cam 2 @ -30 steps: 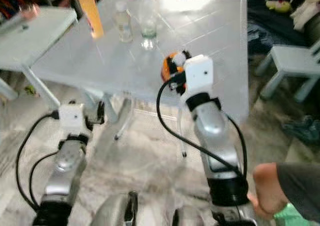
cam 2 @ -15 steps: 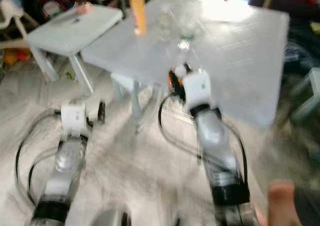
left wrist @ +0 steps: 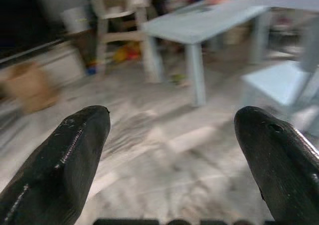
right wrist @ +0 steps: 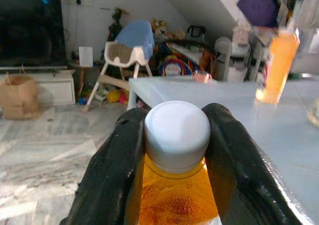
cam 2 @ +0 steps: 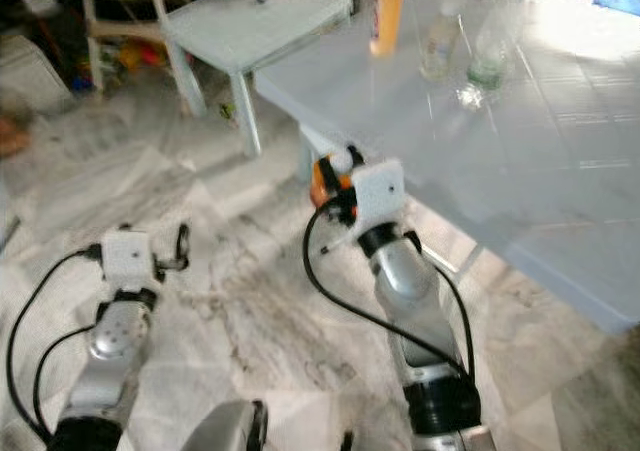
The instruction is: Restocking fridge
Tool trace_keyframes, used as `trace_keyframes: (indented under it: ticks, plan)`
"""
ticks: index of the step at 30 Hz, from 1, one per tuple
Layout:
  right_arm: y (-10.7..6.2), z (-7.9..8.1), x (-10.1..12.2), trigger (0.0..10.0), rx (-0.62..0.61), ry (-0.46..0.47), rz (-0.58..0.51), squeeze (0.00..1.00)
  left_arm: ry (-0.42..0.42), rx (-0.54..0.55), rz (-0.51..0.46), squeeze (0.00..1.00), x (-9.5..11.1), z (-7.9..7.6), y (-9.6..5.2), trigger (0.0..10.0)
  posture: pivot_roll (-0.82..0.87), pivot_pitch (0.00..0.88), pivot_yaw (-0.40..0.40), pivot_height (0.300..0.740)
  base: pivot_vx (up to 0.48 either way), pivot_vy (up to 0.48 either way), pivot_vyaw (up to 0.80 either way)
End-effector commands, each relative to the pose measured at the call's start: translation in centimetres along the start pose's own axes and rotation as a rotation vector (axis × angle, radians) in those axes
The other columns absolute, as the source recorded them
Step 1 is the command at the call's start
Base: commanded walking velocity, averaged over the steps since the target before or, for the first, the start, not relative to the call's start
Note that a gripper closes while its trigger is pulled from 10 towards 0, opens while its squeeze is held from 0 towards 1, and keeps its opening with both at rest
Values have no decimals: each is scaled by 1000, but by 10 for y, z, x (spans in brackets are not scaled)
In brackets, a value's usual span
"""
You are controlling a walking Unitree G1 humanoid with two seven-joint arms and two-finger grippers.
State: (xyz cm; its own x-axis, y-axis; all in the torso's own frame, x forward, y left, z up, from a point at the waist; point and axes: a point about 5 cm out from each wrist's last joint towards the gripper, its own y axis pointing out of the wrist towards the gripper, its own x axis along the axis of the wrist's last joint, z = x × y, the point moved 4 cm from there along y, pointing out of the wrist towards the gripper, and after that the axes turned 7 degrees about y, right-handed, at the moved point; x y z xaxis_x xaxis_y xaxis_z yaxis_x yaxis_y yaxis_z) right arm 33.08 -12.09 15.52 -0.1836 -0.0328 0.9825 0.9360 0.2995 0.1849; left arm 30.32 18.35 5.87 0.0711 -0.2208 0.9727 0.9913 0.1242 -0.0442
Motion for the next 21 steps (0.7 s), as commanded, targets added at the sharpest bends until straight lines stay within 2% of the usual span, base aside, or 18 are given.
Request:
trace_keyframes:
  ticks: [1,4,7,9,13,15,18,21]
  plan:
    - [-4,-5,-4,10000,-21,9,-1,0,0,-2,-17,0,2,3,1,10000,32,42,28,740,0,0,794]
    - [-8,-9,-10,10000,-31,-2,13,0,10,17,-41,0,5,10,2,10000,39,40,21,740,0,0,794]
    - [-17,-15,-23,10000,-80,8,50,0,10,64,-33,0,0,24,-1,10000,44,35,15,740,0,0,794]
    - [-21,-11,-26,10000,-81,11,51,0,12,72,-20,0,-5,26,-8,10000,46,34,16,740,0,0,791]
    - [-19,-2,-24,10000,-57,27,28,0,11,73,-21,0,-6,24,-11,10000,50,34,20,740,0,0,784]
    - [-16,5,-23,10000,-29,25,16,0,11,107,0,0,-9,28,-9,10000,50,33,22,740,0,0,781]
    - [-12,9,-20,10000,-11,17,0,0,-11,122,17,0,-12,31,-7,10000,53,32,15,740,0,0,783]
    - [-11,5,-17,10000,-24,15,-10,0,-13,126,8,0,-10,32,-5,10000,57,30,3,740,0,0,783]
